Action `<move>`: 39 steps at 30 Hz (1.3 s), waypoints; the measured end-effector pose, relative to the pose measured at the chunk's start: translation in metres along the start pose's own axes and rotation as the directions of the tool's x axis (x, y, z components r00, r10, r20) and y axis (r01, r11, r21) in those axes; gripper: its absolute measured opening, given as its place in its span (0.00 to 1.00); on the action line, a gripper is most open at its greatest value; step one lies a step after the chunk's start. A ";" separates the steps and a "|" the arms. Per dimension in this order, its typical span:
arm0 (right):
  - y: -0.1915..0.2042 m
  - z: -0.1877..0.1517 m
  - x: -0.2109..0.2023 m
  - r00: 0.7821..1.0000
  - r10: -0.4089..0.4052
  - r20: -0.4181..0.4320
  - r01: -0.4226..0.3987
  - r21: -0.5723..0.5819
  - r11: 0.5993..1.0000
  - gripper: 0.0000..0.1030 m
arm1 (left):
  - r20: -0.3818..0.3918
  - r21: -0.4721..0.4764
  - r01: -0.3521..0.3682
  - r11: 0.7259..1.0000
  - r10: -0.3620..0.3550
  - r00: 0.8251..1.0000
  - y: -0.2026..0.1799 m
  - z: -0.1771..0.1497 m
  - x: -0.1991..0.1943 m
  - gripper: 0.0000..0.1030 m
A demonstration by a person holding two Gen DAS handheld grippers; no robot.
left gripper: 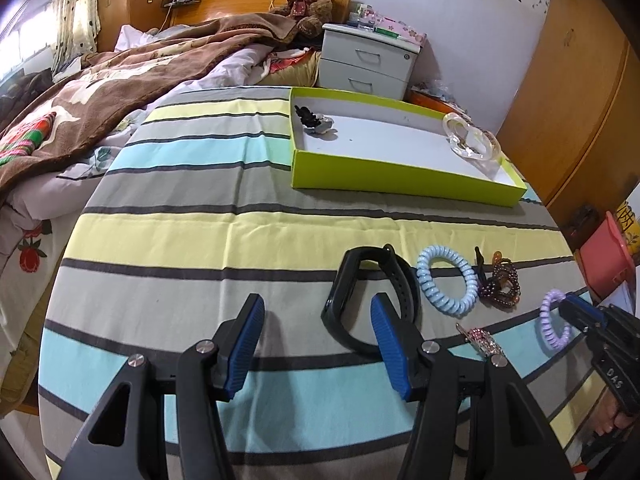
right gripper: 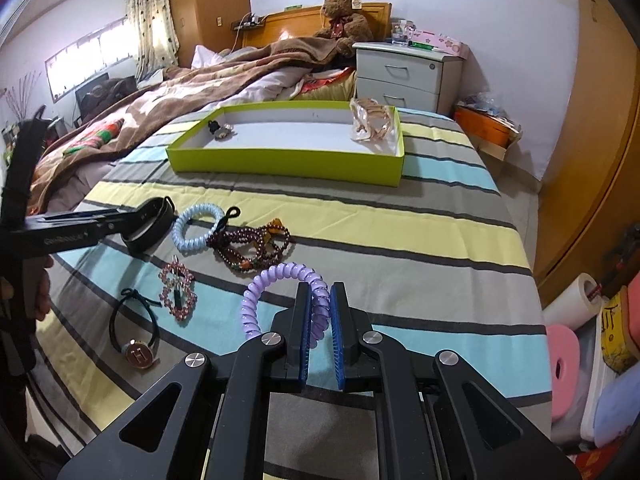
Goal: Organize jewelry
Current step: 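Grasp the purple coil hair tie with the right tool while the left tool grasps the black watch band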
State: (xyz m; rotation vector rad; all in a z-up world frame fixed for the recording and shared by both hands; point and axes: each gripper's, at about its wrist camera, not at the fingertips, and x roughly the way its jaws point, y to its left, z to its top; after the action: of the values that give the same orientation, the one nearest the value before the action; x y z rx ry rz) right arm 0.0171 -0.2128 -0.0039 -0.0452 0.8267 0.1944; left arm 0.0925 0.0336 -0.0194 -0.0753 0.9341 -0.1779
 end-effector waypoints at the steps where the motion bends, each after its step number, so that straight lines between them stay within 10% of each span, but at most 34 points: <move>1: 0.000 0.000 -0.001 1.000 0.001 0.004 -0.001 0.002 1.000 0.09 | -0.001 0.005 -0.004 1.000 0.004 1.000 -0.001 0.001 0.002 0.56; 9: 0.000 0.002 -0.002 1.000 0.011 0.014 -0.011 0.008 1.000 0.09 | -0.001 0.044 -0.057 0.997 0.057 0.998 -0.010 0.004 0.011 0.55; 23: -0.001 0.001 -0.002 1.000 0.016 0.016 -0.017 0.018 1.000 0.09 | -0.002 0.082 -0.062 0.995 0.063 0.998 -0.019 0.004 0.012 0.18; 39: -0.005 0.005 -0.005 1.000 0.012 0.026 -0.013 0.030 0.999 0.09 | 0.001 0.086 -0.061 0.994 0.062 0.998 -0.022 0.005 0.010 0.13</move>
State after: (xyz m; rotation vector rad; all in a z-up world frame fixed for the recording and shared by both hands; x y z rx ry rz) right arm 0.0181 -0.2176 0.0024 -0.0091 0.8041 0.1938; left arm 0.0995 0.0106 -0.0209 0.0333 0.9286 -0.1610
